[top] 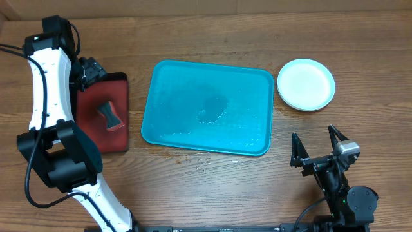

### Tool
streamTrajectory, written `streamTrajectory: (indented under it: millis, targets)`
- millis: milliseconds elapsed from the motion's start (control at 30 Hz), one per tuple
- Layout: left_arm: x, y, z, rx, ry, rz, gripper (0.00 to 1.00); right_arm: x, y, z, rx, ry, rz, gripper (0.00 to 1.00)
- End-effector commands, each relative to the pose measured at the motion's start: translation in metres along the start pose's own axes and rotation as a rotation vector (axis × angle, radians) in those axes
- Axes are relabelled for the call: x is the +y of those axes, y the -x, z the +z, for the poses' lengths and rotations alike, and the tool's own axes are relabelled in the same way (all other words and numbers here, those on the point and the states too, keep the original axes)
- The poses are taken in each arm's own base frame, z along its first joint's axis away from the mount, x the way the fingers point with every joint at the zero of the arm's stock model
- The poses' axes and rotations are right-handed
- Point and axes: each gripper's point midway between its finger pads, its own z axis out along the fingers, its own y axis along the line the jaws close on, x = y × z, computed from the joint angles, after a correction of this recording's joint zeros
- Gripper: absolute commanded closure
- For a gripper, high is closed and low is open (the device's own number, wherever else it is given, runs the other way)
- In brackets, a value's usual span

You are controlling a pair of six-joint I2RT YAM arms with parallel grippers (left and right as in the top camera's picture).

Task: Clean dirty plates on tray and stack at the side

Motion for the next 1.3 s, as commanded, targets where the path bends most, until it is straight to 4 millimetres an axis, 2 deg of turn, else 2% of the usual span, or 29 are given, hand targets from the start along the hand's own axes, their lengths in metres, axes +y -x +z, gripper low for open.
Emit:
streamTrajectory:
  millis: [0,233,1267]
  targets:
    - [0.000,0.003,-0.009,-0.023,-0.009,-0.018,0.00,-0.003,-0.008,0.003,-0.022,-0.005,-0.008,0.00]
    - [0.000,0.003,-0.009,-0.023,-0.009,-0.018,0.00,-0.007,-0.030,0.005,0.028,-0.015,0.003,0.00]
    - [0.000,0.003,-0.009,-0.023,-0.009,-0.018,0.00,-0.015,-0.030,0.004,0.030,-0.060,-0.022,0.00]
